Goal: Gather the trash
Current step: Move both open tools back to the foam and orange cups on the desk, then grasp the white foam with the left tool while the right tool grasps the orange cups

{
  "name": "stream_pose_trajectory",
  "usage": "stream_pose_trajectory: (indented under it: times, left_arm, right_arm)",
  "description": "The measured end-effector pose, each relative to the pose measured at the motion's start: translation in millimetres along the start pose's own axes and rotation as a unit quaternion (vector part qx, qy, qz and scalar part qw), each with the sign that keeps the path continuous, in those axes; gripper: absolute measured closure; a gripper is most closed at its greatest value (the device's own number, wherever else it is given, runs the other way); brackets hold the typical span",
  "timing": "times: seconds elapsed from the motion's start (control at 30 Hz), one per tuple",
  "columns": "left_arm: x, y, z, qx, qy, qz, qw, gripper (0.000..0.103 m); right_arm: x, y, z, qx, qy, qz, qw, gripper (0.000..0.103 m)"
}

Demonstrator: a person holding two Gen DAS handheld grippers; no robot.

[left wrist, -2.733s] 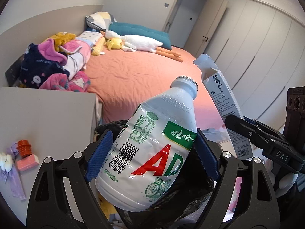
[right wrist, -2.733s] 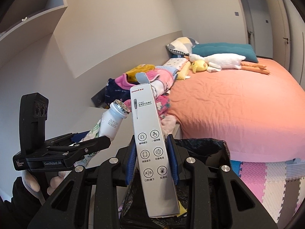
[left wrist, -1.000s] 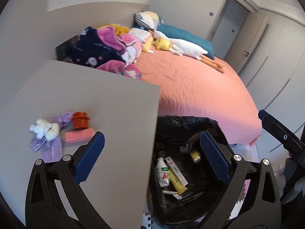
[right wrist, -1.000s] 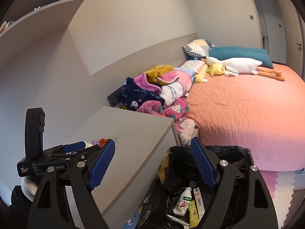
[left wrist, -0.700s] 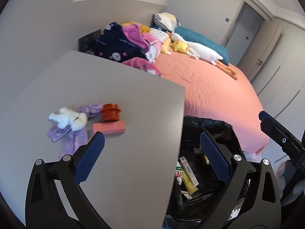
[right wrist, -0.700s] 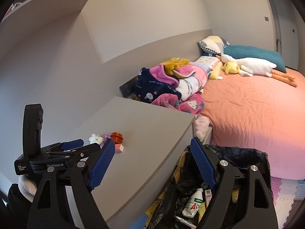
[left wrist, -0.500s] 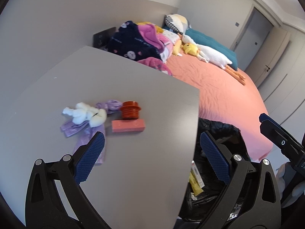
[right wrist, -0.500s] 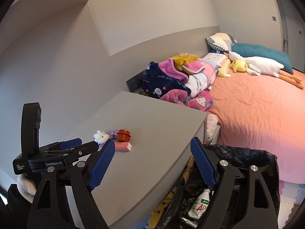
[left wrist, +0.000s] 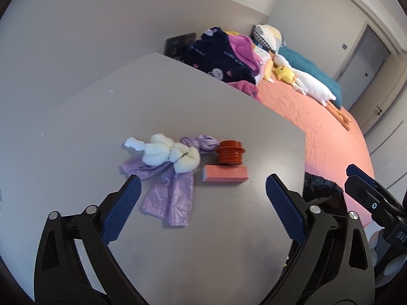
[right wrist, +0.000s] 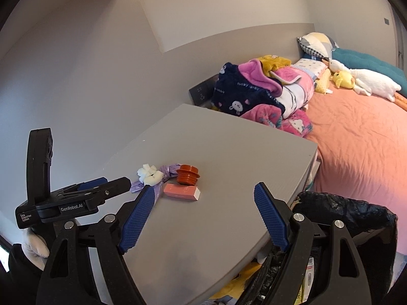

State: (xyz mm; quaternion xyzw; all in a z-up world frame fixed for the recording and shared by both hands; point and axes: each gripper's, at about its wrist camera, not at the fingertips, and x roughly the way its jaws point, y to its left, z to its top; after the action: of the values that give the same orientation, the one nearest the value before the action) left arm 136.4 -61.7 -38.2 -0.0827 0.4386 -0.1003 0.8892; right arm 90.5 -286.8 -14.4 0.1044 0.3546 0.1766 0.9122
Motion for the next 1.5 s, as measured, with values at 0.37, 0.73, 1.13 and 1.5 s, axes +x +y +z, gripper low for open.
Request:
stream_pose_trajectory:
  times: [0.37,0.73,1.13,1.5]
  left_arm:
    - [28,34,12,-0.069,0.031,0.013,0.9971,0.025]
    - [58,60,21,-0.112,0.060,0.023,0.9916,0.025]
    - [85,71,29,-0.131,0.100,0.027,0.9860,0.031]
    - [88,75,34,-0.160,0.097,-0.009,0.9823,0.058]
  right_arm:
    - [43,13,8,-0.012,0.025,0.003,1.000,0.025]
    - [97,23,15,-0.013,0.053,0.011,0.998,0.025]
    - [155,29,11,-0.005,0.098,-0.011,0.995,0.038]
    - [171,28,7,0.005,0.118,-0.017,0.993,0.058]
